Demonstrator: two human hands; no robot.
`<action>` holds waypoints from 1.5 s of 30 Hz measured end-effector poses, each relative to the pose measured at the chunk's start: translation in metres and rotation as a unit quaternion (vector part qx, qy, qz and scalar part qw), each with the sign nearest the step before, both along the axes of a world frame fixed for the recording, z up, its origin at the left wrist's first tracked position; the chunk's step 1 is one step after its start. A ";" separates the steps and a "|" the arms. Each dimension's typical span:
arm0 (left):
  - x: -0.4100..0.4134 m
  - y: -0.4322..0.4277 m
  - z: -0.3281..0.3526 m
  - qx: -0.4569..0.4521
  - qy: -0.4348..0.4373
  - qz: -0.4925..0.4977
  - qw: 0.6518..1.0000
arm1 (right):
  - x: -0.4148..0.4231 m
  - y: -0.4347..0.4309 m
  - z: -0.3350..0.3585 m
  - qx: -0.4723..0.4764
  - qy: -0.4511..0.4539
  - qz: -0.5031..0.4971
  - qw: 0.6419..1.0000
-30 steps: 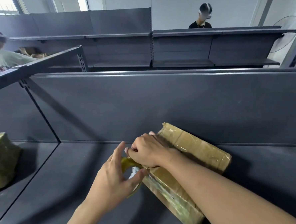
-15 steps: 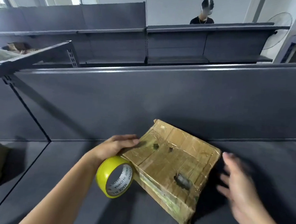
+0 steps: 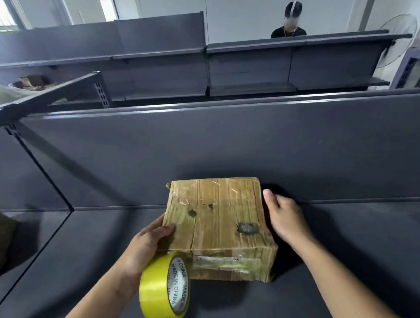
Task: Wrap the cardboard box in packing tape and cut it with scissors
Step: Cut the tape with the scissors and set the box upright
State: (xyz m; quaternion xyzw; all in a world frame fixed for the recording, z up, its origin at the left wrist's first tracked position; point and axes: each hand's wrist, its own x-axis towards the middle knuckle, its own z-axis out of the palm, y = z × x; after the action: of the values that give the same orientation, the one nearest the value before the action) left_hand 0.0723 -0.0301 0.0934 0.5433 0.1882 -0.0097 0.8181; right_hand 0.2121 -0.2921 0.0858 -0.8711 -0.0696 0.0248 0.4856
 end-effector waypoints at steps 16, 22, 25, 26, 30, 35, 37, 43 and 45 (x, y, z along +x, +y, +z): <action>0.055 -0.002 0.004 0.169 0.094 0.031 0.981 | -0.015 -0.057 -0.033 -0.444 0.028 0.031 0.895; 0.064 -0.013 0.004 0.242 0.079 0.039 0.966 | -0.009 -0.051 -0.034 -0.455 0.094 0.019 0.885; 0.066 -0.014 0.007 0.248 0.082 0.033 0.965 | -0.010 -0.056 -0.034 -0.418 0.075 0.018 0.905; 0.064 -0.014 0.008 0.248 0.086 0.035 0.964 | -0.010 -0.059 -0.034 -0.400 0.071 0.026 0.913; 0.062 -0.013 0.011 0.266 0.077 0.061 0.959 | -0.012 -0.065 -0.038 -0.159 0.179 0.033 0.970; 0.064 -0.003 0.013 0.355 0.045 0.090 0.930 | -0.027 -0.067 -0.023 0.235 0.331 0.007 0.914; 0.066 -0.001 0.013 0.369 0.044 0.075 0.925 | -0.033 -0.065 -0.012 0.294 0.314 -0.002 0.903; 0.062 0.015 0.002 0.227 0.062 0.098 0.967 | -0.027 -0.035 0.021 0.282 0.204 -0.054 0.936; 0.056 0.018 -0.004 0.188 0.063 0.096 0.975 | -0.022 -0.020 0.026 0.228 0.181 -0.049 0.956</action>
State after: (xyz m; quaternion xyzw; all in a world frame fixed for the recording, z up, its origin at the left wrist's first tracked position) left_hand 0.1284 -0.0118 0.0896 0.6649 0.2891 0.0702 0.6852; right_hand 0.1900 -0.3121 0.1122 -0.7208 0.0579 0.1416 0.6761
